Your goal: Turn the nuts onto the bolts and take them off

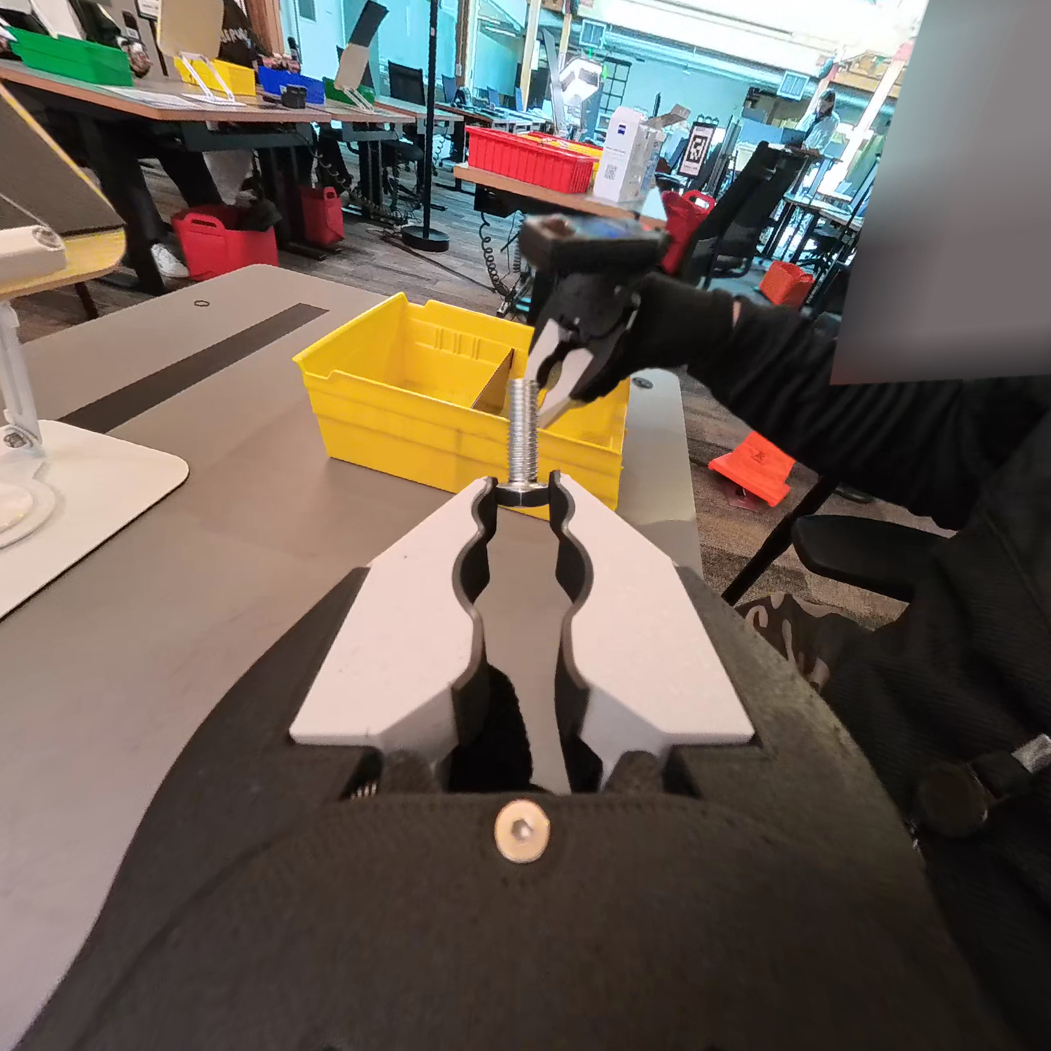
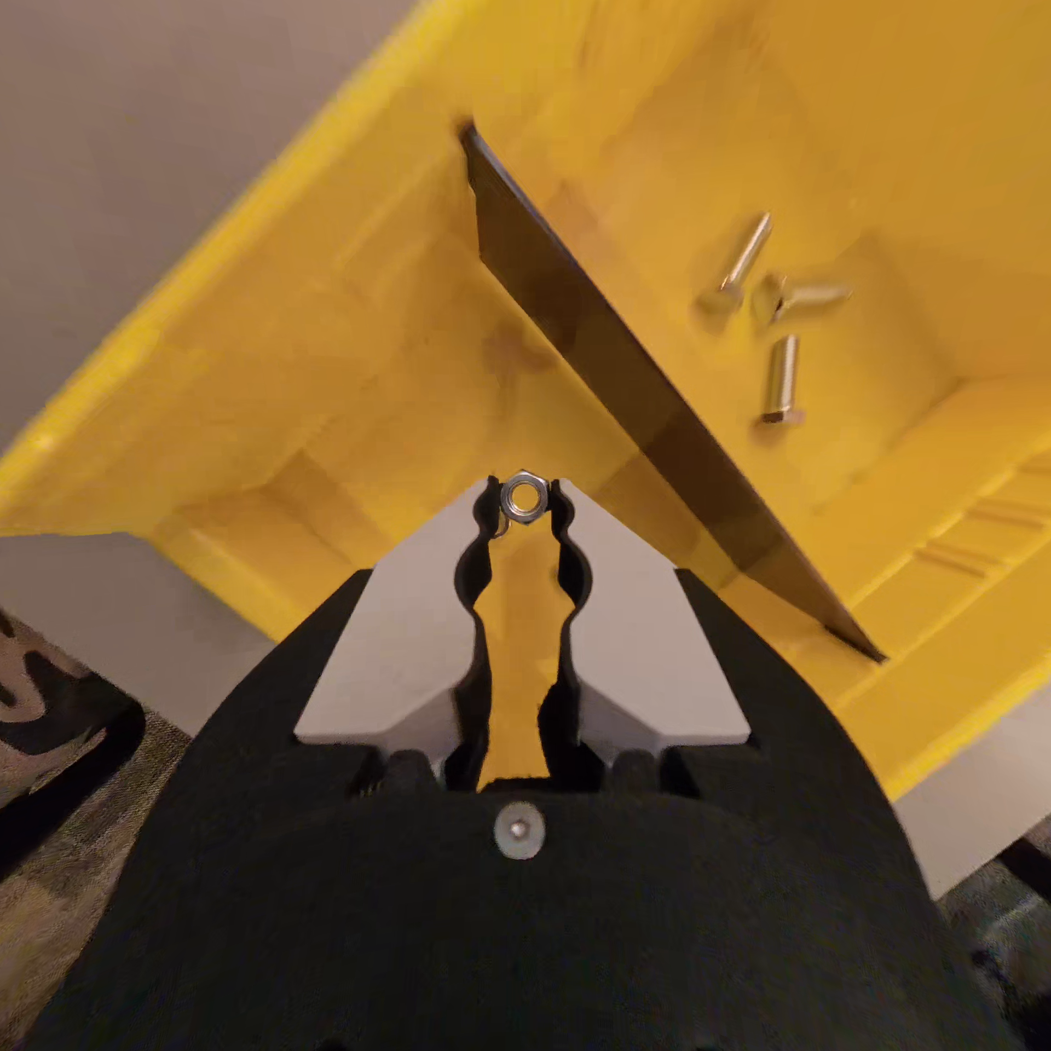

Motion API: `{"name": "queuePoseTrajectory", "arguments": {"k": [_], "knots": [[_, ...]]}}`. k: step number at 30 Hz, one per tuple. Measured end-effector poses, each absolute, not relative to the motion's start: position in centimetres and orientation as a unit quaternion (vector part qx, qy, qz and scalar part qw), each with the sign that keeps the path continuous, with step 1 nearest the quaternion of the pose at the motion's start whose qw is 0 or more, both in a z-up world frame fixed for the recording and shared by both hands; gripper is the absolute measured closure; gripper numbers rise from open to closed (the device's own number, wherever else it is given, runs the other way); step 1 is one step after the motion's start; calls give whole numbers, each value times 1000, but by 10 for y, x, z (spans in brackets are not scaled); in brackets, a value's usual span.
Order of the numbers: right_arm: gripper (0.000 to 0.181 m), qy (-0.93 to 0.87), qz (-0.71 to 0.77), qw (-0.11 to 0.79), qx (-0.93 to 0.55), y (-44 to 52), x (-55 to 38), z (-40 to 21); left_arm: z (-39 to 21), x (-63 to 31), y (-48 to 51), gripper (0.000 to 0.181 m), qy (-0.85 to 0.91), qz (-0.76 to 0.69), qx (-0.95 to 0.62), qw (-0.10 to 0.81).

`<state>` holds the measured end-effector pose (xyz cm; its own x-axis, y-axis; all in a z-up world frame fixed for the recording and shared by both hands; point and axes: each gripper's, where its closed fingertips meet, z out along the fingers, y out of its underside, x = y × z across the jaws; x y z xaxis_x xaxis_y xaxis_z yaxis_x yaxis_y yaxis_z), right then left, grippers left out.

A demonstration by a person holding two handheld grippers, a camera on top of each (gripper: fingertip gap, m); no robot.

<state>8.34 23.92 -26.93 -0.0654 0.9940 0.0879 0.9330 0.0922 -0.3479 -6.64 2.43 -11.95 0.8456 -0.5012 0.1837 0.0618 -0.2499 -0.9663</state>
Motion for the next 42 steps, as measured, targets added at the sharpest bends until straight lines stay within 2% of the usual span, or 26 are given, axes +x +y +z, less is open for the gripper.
{"name": "queuePoseTrajectory", "arguments": {"k": [3,7,8,11,14,16,21,23,25,27,33,34,38,41,42], "knots": [[163,-715,82,139,-680,247,88,-293,-119,-64,24,165,148,-233,-755,594],[139,-703,60,156,-691,259,91,-290,-117,-63,24,165,149,-230,-754,597],[140,-699,69,173,-690,259,87,-278,-116,-63,24,165,148,-230,-752,600],[154,-692,189,246,-652,227,53,-212,-115,-62,25,165,146,-236,-746,605],[154,-687,376,285,-553,154,10,-135,-110,-58,24,165,146,-252,-731,617],[158,-673,489,276,-481,99,-12,-98,-106,-55,22,165,145,-263,-721,625],[155,-630,618,222,-415,32,-51,-75,-98,-49,18,165,145,-277,-707,634],[159,-619,644,218,-393,19,-58,-70,-99,-47,17,165,151,-275,-708,633],[160,-623,641,213,-394,12,-65,-75,-99,-44,17,165,154,-278,-707,632],[174,-620,653,199,-386,5,-67,-75,-100,-42,18,165,155,-280,-707,631],[174,-625,648,209,-382,10,-65,-71,-97,-44,18,165,149,-286,-703,634],[174,-621,641,229,-388,21,-63,-66,-97,-46,17,173,151,-282,-705,632],[174,-623,535,318,-473,116,-50,-59,-98,-58,15,181,153,-255,-712,636],[174,-645,361,356,-572,216,-28,-94,-98,-62,16,181,152,-249,-716,634],[174,-647,324,338,-602,241,-19,-108,-99,-62,17,181,152,-247,-718,633]]}}
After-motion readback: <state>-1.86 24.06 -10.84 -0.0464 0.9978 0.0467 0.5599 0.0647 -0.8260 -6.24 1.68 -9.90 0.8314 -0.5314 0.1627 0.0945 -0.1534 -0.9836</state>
